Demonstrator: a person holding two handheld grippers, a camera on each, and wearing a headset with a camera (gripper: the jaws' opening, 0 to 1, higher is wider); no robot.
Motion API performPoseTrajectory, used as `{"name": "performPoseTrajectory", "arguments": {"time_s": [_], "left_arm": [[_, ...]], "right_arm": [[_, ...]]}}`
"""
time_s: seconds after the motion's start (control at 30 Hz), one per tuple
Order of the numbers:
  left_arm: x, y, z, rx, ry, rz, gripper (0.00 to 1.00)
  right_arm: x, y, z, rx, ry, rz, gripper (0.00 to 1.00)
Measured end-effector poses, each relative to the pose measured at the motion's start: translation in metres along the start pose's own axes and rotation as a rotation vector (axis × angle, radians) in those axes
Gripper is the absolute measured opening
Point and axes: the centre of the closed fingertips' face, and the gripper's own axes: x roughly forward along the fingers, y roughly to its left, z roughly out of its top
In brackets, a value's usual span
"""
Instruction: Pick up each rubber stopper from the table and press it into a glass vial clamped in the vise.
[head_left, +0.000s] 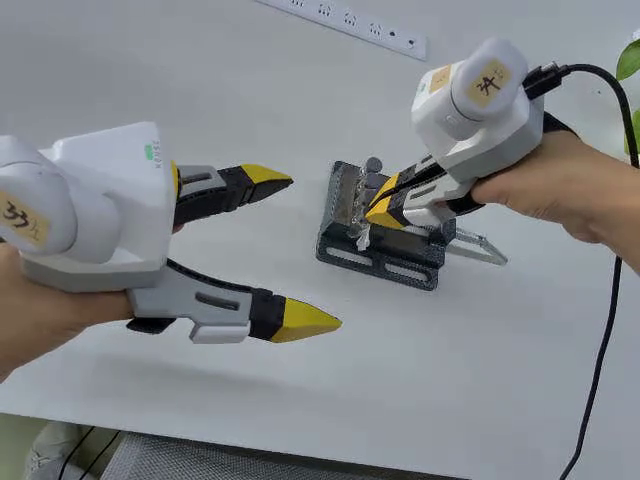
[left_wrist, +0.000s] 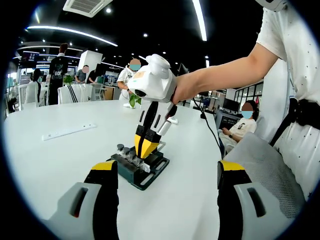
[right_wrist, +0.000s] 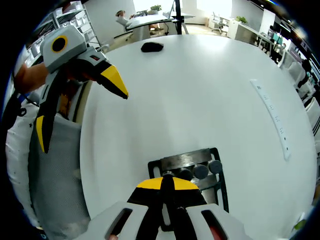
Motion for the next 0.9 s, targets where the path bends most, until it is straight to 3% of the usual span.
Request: {"name": "performPoseTrajectory", "arguments": {"time_s": [0.43, 0.9], "left_arm": [[0.0003, 0.0020, 0.0017, -0.003, -0.009, -0.002, 0.80], [0.0022, 0.0026, 0.0023, -0.008, -0.015, -0.003, 0.79]], "right_arm": [[0.0024, 0.0034, 0.0018, -0.101, 0.067, -0.040, 0.00], [0.0038, 0.0017, 0.0021, -0.145, 0.094, -0.067, 0.00]]}}
